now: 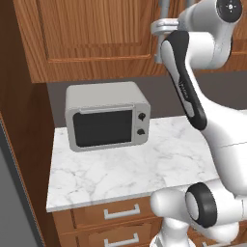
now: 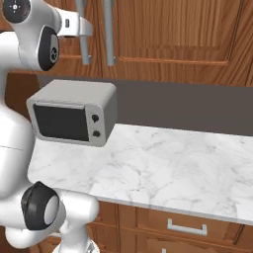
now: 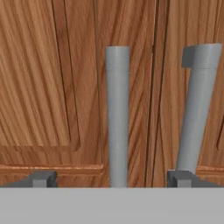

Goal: The dining table condiment station is running low on mayonnaise. Refill the condiment station by opening the cabinet and taking the mayonnaise from the cabinet and placing it on the dining table.

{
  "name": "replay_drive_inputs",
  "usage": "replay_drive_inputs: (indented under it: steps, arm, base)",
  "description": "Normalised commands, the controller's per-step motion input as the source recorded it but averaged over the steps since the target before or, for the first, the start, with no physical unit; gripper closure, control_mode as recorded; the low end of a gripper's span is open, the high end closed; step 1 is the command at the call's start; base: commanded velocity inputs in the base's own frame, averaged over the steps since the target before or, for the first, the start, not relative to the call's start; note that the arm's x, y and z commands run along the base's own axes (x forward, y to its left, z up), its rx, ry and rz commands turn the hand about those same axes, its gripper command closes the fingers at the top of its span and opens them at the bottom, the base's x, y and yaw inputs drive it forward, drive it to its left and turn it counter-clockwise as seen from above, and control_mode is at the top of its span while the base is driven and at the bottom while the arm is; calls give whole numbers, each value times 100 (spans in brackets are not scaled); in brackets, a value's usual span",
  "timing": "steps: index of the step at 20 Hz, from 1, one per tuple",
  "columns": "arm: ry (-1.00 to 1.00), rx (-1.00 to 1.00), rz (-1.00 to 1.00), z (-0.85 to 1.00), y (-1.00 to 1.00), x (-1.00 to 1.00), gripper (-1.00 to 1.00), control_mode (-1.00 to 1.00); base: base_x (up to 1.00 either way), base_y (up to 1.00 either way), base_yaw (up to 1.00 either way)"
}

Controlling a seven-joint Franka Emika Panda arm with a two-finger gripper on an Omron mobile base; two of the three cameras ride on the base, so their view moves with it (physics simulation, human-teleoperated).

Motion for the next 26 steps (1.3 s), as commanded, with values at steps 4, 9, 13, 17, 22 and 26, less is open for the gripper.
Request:
replay_drive_inputs:
  steps: [4, 9, 13, 17, 22, 26]
  arm:
    - [3, 0, 0, 2, 0, 44, -100, -100]
    - [0, 0, 0, -1, 0, 45, -100, -100]
    - [-1, 0, 0, -16, 0, 45, -100, -100]
    - [-2, 0, 0, -16, 0, 43, -100, -100]
    - [-4, 0, 0, -17, 0, 41, -100, -100]
    - [-8, 0, 0, -21, 0, 40, -100, -100]
  base:
    - [0, 0, 0]
    - [0, 0, 0]
    - [0, 0, 0]
    - [0, 0, 0]
    - [0, 0, 0]
    - [0, 0, 0]
